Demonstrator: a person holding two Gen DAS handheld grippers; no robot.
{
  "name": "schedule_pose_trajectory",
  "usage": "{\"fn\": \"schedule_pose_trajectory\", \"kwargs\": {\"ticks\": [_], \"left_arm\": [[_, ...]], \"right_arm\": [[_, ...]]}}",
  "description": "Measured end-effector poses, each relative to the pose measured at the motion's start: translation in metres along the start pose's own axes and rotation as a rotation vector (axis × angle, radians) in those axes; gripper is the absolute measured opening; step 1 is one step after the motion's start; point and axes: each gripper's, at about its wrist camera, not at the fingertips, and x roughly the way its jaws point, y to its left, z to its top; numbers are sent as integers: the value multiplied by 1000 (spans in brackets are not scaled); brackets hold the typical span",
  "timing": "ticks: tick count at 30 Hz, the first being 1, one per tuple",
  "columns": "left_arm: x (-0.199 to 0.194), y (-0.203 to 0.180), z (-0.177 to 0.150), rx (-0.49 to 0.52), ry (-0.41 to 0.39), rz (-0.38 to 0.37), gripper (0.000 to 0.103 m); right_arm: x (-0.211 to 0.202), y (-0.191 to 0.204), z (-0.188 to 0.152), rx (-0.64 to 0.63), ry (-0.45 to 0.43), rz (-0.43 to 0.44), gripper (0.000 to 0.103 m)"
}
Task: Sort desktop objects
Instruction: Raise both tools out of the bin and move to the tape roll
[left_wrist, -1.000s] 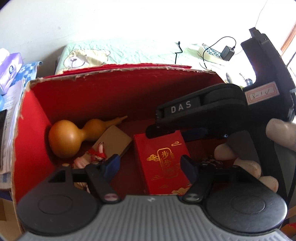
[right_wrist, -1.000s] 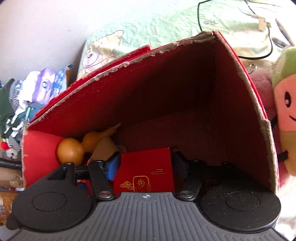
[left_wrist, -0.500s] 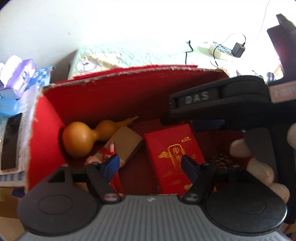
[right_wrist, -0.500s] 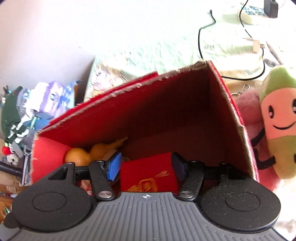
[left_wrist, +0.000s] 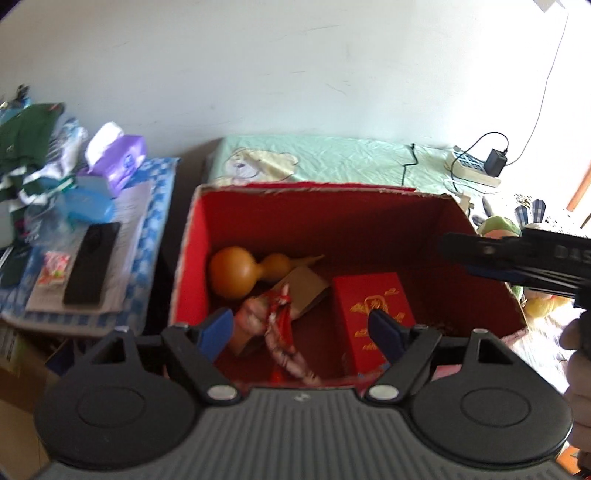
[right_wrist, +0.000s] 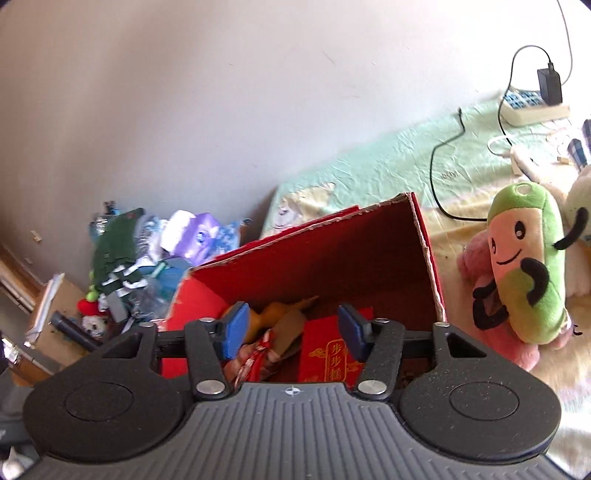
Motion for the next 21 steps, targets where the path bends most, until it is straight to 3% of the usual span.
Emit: {"fn": "schedule_pose_trajectory", "kwargs": {"ticks": [8, 15, 21], "left_arm": [[-35, 14, -37, -70, 4, 81, 78], [-17, 17, -72, -112, 146, 116, 58], [-1, 16, -83, -132, 215, 130, 57]], "right_arm": [[-26, 19, -31, -156, 16, 95, 45], [-15, 32, -66, -288, 146, 136, 45], [8, 38, -87, -270, 246, 104, 45]]}}
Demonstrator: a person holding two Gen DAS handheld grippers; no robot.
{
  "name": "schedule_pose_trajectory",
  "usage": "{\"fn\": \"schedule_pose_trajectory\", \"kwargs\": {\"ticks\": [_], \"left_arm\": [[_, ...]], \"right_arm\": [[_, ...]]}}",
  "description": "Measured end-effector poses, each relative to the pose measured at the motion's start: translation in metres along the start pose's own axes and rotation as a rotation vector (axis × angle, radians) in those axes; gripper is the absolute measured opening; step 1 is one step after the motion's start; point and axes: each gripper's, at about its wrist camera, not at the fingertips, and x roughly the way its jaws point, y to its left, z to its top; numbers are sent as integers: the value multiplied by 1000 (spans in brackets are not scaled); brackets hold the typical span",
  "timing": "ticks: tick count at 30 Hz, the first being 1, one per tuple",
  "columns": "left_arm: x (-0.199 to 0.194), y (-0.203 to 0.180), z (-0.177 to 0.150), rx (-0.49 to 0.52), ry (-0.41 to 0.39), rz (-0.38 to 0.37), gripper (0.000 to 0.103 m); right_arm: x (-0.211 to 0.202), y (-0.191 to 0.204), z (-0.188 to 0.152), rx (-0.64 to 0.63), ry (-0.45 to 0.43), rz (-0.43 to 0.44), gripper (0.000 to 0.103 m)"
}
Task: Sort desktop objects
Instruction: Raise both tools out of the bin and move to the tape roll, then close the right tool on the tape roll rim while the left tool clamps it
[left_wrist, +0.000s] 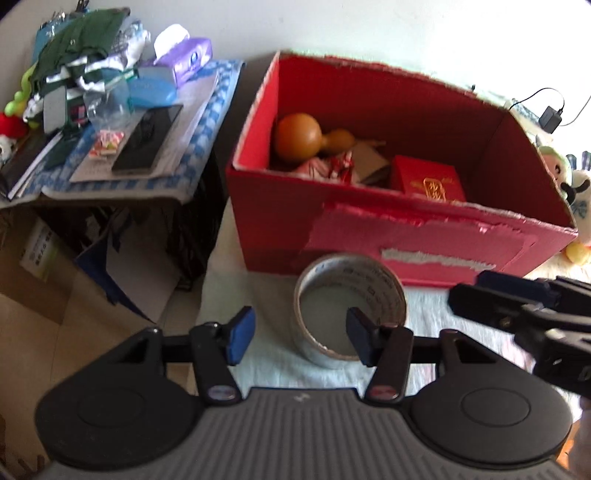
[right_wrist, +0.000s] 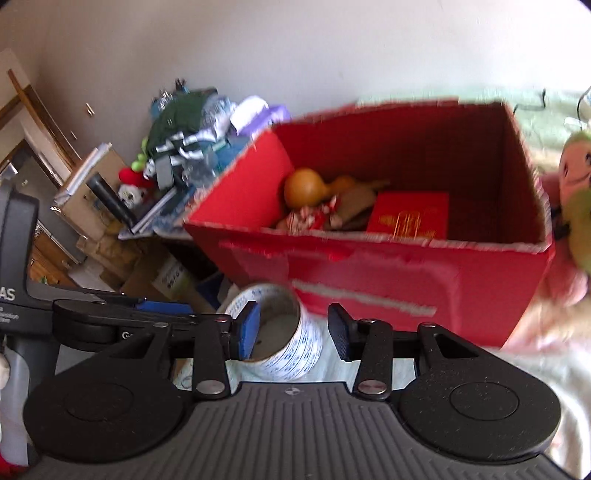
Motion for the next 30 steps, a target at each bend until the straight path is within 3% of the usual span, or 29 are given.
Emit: {"fn": "schedule_pose_trajectory", "kwargs": {"ticks": [9, 21, 27, 30], "left_arm": [[29, -3, 2, 29, 54, 83, 58], [58, 4, 0, 67, 105, 74, 62], [67, 4, -1, 86, 121, 76, 65], [72, 7, -2, 77, 141, 65, 71]], "right_arm": [[38, 9, -8, 10, 90, -135, 43], [46, 1, -19, 152, 101, -111, 30], [44, 2, -20, 157, 91, -126, 30], [48, 1, -22, 171, 117, -143, 31]]}}
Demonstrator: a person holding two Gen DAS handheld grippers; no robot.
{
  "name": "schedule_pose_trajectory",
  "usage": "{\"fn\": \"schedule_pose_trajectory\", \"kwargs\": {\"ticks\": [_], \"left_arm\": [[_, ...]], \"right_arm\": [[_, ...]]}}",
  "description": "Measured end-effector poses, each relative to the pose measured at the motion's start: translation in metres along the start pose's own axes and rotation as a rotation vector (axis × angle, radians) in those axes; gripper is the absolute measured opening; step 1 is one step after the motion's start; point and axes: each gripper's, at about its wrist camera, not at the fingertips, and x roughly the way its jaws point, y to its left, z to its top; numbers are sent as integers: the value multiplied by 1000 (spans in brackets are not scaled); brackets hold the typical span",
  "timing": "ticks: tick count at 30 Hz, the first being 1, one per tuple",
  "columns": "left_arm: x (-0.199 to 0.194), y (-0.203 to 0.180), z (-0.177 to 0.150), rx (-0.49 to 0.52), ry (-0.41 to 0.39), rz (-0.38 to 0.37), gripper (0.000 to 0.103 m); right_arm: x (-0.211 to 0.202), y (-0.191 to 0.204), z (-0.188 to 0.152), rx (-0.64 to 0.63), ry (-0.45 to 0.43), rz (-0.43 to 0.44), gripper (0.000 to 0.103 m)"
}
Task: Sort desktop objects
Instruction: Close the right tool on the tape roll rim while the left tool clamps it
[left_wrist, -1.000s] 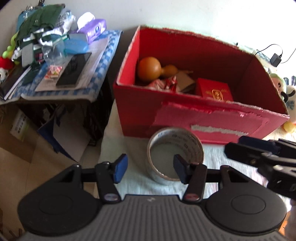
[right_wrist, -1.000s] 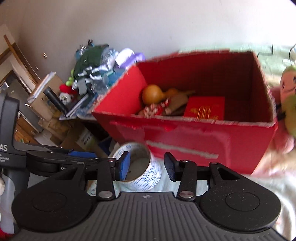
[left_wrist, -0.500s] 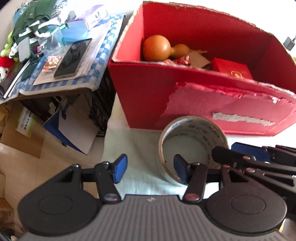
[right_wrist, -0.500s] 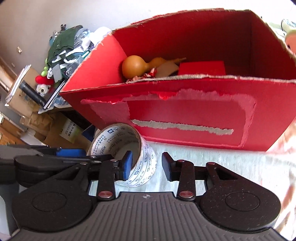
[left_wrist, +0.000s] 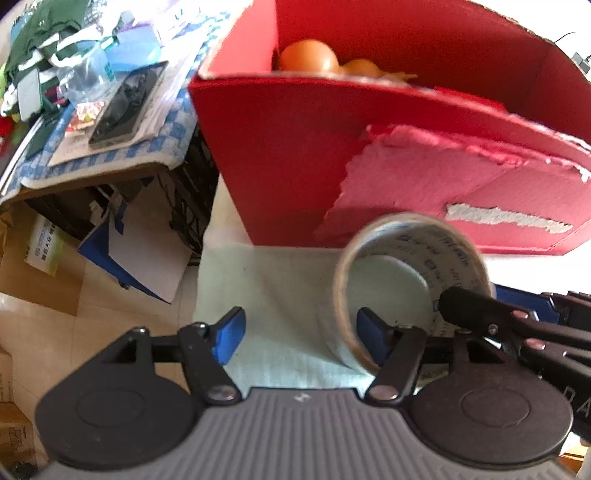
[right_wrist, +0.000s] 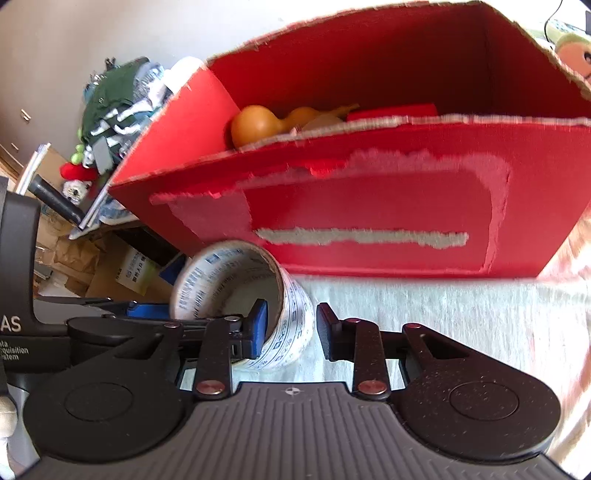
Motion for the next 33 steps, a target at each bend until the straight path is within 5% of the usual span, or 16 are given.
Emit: {"fn": "schedule_pose_trajectory", "kwargs": {"ticks": [10, 24, 27, 33], "left_arm": [[4, 1, -4, 10, -2, -27, 74], [-7, -22, -5, 71, -2, -87, 40], [-12, -34, -7, 91, -5, -91, 22], [-26, -71, -7, 145, -40, -91, 20]], "right_arm": [[2, 1, -5, 40, -3, -4, 22], [-6, -9, -9, 84, -2, 12, 11], [-11, -14, -8, 82, -4, 19, 10], [-29, -34, -12, 69, -18, 11, 9]]}}
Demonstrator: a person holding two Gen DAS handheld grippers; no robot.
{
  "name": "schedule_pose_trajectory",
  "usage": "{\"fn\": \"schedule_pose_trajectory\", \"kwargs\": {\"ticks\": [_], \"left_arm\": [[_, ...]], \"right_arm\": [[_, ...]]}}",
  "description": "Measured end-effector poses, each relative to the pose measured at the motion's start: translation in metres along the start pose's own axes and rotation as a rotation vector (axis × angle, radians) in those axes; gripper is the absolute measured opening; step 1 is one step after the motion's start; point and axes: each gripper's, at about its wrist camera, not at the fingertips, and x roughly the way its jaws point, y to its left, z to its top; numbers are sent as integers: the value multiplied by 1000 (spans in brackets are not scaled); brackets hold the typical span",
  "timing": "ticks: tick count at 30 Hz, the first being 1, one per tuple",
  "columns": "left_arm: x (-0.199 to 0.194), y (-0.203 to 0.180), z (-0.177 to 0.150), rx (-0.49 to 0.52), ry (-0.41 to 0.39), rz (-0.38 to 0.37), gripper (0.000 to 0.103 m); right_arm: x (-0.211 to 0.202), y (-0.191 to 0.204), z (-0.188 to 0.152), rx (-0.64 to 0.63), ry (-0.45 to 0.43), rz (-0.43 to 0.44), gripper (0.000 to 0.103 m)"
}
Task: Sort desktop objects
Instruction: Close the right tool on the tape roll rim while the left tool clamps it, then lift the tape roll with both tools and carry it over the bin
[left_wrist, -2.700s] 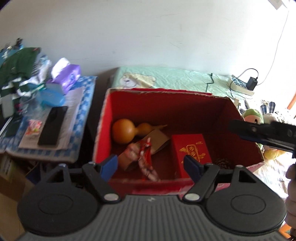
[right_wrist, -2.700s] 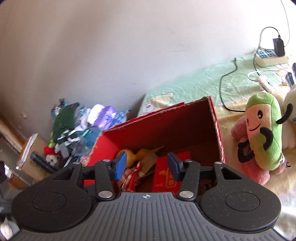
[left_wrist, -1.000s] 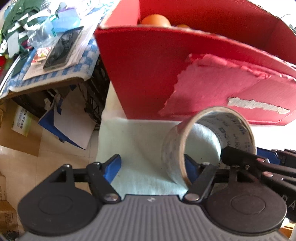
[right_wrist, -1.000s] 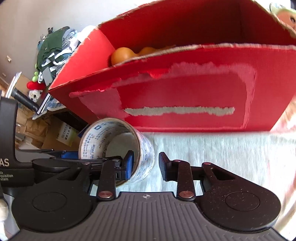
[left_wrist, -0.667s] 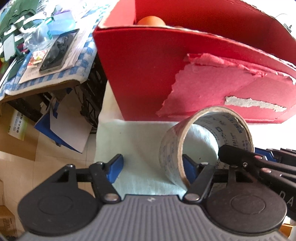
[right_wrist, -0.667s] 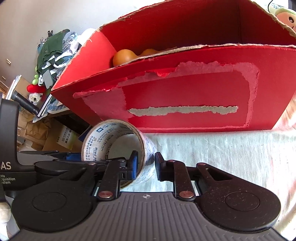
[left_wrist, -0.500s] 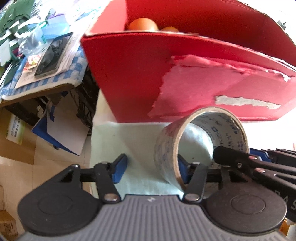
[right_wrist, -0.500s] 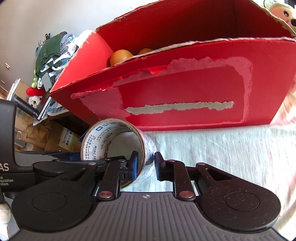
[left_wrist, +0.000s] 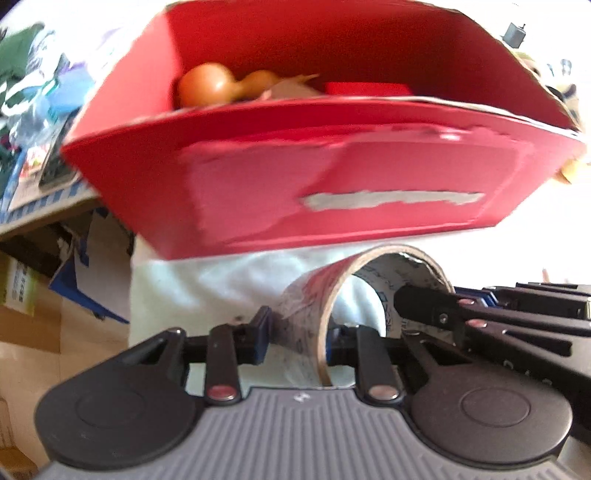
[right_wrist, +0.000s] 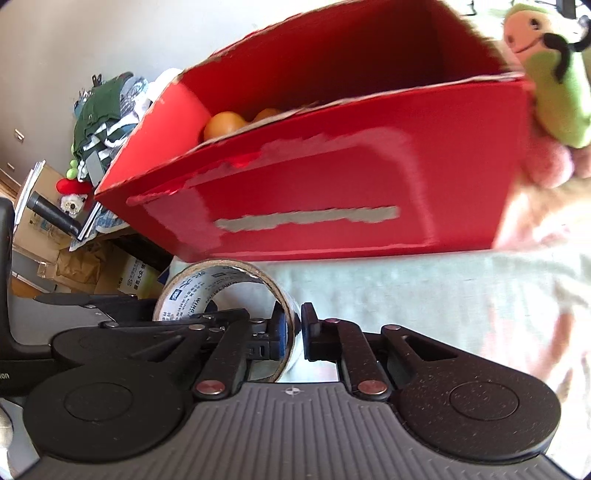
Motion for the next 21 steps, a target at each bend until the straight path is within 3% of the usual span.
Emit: {"fn": "schedule_pose_trajectory", "kwargs": {"ticks": [9, 21], "left_arm": [[3, -65, 8, 61, 8, -28, 20], [-6, -147, 6, 106, -41, -3, 20]], "right_arm": [[-32, -56, -2, 54, -4, -18, 9], [-67, -108, -6, 62, -12, -4, 9]]}}
